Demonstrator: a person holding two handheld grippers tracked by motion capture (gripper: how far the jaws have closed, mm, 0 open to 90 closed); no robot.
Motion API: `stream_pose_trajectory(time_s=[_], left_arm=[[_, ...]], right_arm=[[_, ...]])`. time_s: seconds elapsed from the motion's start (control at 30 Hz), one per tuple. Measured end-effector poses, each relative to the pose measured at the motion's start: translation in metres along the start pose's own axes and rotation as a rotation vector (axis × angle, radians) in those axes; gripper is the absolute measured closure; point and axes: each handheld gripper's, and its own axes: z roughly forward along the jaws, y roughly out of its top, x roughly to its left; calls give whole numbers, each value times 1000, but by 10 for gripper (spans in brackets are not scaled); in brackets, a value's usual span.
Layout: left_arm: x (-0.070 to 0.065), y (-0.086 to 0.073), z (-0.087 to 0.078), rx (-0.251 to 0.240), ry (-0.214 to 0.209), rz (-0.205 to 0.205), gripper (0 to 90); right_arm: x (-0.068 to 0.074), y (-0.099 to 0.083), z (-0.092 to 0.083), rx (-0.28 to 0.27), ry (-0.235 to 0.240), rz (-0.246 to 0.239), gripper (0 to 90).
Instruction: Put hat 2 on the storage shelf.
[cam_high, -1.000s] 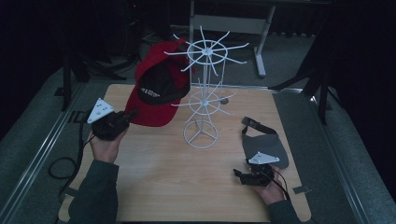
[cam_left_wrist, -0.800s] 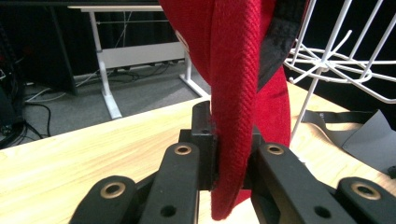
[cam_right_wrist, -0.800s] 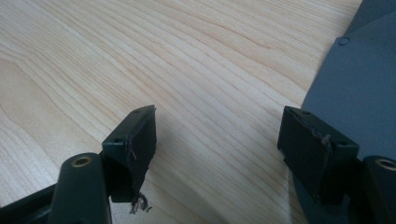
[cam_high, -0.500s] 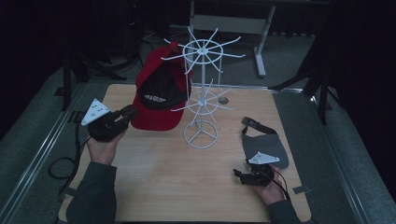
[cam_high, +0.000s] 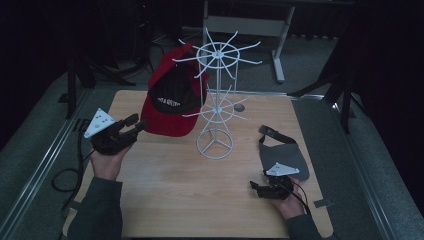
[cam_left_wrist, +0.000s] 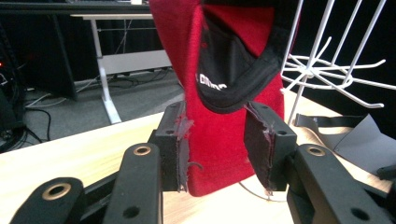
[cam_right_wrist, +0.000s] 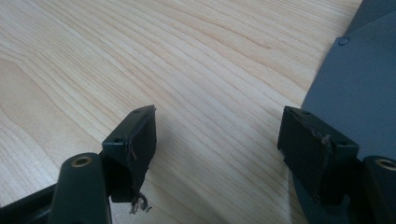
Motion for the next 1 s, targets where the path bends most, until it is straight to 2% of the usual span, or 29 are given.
stream_pose_trajectory(time_s=[0.13,0.3,0.4,0.43,0.47,0.5,0.6,0.63,0.67,0.7,0.73,0.77,1.0], left_arm=[[0,-1,-2,6,10,-14,602],[0,-2,-5,28,24,-5,600],[2,-5,-7,28,27,-18,599],[2,-5,-7,28,27,-18,599],[4,-8,-8,25,32,-31,599],[6,-10,-9,27,35,-34,599],[8,-13,-9,36,43,-39,599],[8,-14,-10,36,45,-42,599],[9,-15,-10,37,45,-43,599],[9,-15,-10,37,45,-43,599],[10,-18,-11,42,49,-42,599],[10,-18,-11,42,49,-42,599],[9,-28,-10,66,54,-40,593]], right_arm=[[0,0,0,-1,-3,2,282],[0,0,0,-1,-8,9,293],[2,1,0,-5,-13,12,377],[2,1,0,-5,-13,12,377],[3,3,-2,5,-24,18,496],[3,4,-2,11,-29,19,518],[6,9,-3,37,-89,-11,673],[6,10,-3,42,-95,-12,717],[6,12,-4,41,-98,-10,767],[6,12,-4,41,-98,-10,767],[5,15,-4,43,-109,6,846],[3,17,-5,44,-119,15,877],[-13,40,-5,2,-187,85,900]])
